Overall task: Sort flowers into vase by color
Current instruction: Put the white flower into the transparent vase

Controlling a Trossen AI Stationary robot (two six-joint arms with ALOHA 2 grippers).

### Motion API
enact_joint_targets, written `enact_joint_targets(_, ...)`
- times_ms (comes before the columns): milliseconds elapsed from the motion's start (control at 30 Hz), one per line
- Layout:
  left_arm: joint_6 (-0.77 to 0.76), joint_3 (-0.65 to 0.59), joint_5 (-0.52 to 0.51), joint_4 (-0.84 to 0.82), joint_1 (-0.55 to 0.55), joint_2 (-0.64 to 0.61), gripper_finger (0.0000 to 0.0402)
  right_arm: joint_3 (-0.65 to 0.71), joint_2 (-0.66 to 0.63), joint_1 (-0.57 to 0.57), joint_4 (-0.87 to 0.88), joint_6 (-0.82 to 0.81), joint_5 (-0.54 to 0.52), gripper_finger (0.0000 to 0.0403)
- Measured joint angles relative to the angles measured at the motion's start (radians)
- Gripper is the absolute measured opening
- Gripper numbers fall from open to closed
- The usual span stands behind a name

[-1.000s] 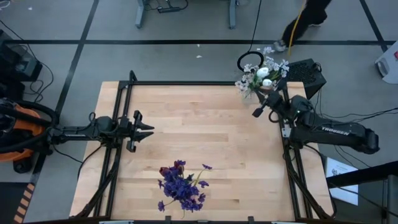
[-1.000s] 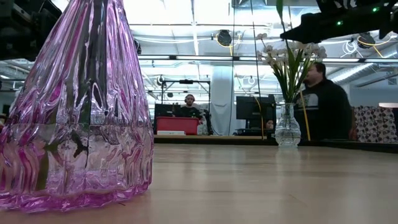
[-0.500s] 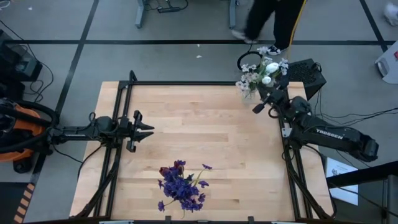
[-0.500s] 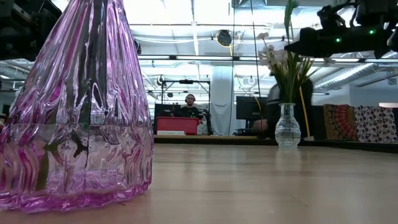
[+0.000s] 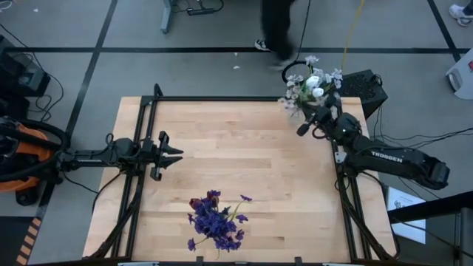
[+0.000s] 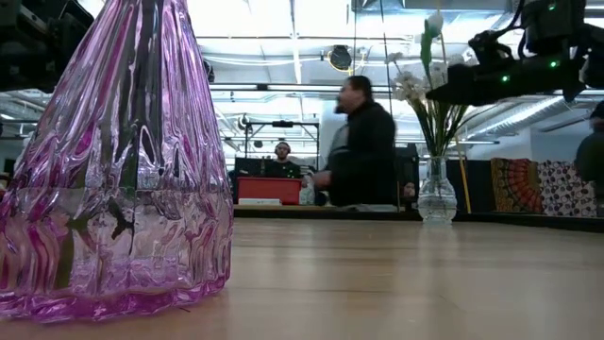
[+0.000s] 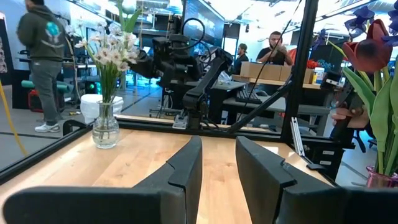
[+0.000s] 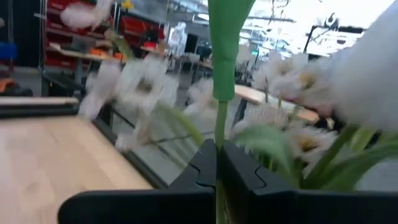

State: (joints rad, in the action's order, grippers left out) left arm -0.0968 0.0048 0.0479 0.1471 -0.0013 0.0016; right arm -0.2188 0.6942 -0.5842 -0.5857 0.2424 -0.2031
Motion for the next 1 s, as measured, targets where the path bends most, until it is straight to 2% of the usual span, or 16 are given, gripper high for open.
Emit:
enact_joint_targets(400, 0.0, 0.0, 0.0, 0.0, 0.0, 0.0, 0.0102, 0.037, 0.089, -0.013, 0.0, -0.031, 0.0, 0.0)
enact_joint_targets(1000, 0.0, 0.0, 0.0, 0.0, 0.0, 0.0, 0.0102, 0.103, 0.092, -0.032, -0.01, -0.041, -0.001, 0.0)
